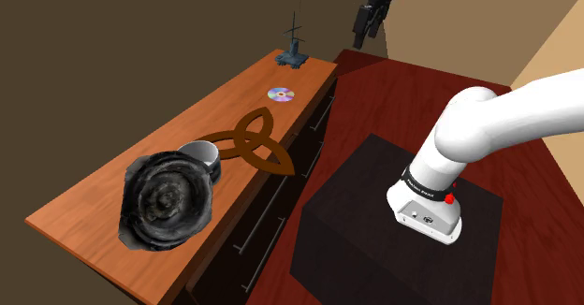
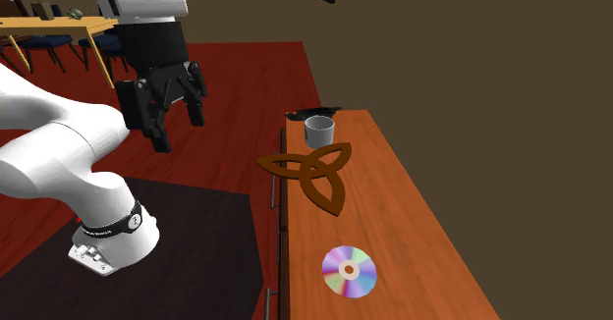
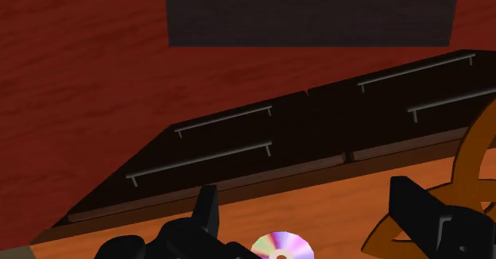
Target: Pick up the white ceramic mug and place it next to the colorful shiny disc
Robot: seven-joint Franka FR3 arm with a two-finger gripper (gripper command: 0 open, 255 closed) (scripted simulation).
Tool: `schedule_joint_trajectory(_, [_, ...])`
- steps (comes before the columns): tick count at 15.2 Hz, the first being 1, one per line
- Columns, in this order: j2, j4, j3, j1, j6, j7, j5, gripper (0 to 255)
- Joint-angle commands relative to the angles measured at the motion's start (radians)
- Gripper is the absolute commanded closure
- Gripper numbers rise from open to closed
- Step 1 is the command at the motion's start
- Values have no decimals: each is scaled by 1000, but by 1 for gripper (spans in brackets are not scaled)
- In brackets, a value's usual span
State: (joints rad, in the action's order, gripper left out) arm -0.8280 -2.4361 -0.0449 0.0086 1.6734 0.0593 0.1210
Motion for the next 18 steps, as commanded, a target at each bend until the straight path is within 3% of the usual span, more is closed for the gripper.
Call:
schedule_joint_trajectory(1, [0,0,0,0,0,0,0,0])
schedule_joint_trajectory(10, [164,-26,133,81,169,-145,-112,0])
schedule_joint_trajectory(18, [371,27,249,137,318,-264,-177,0])
